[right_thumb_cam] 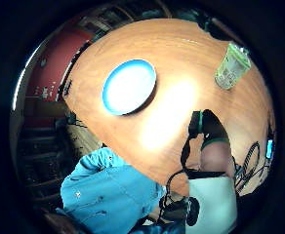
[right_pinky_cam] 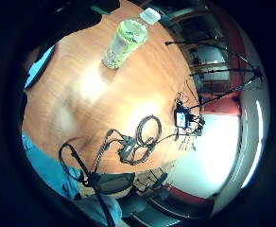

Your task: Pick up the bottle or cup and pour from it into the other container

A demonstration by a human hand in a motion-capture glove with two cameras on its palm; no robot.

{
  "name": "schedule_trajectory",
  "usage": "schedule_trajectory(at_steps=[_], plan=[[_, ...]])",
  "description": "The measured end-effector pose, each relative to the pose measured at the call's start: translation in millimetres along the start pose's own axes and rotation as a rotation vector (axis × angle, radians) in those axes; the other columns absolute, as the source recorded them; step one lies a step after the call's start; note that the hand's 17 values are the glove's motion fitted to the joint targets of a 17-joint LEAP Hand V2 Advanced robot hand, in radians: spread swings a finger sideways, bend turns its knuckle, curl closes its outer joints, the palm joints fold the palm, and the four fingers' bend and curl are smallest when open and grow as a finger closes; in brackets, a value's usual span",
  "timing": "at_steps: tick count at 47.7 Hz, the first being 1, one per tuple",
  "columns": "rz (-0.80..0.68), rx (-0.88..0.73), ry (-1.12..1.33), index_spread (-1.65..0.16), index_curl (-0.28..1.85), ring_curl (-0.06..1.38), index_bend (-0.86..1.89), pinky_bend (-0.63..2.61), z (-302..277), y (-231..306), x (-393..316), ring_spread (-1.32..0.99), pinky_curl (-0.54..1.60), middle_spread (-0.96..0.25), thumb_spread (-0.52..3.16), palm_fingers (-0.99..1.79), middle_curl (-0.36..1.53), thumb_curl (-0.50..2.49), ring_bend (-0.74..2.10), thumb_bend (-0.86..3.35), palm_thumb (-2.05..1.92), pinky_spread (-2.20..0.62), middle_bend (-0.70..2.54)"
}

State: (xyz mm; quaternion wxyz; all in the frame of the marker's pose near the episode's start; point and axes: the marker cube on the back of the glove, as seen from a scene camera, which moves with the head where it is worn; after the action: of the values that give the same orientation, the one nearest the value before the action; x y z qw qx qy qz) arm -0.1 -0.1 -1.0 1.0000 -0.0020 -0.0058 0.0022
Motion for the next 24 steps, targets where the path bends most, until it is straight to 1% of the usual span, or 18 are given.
schedule_trajectory(at_steps=[5,10,24], plan=[[0.009,0.006,0.007,-0.23,0.15,0.14,0.24,0.42,2.7,0.5,-2.5,0.04,0.13,0.01,0.53,0.50,0.08,0.20,0.34,0.42,0.68,0.16,0.17],[0.004,0.001,-0.002,-0.27,0.20,0.17,0.22,0.44,0.4,-0.3,-0.6,0.06,0.16,0.01,0.70,0.48,0.12,0.25,0.35,0.40,0.72,0.20,0.17],[0.022,-0.001,0.009,-0.31,0.28,0.22,0.19,0.45,-0.9,2.9,12.4,0.07,0.19,0.01,0.90,0.46,0.18,0.35,0.35,0.30,0.77,0.24,0.16]])
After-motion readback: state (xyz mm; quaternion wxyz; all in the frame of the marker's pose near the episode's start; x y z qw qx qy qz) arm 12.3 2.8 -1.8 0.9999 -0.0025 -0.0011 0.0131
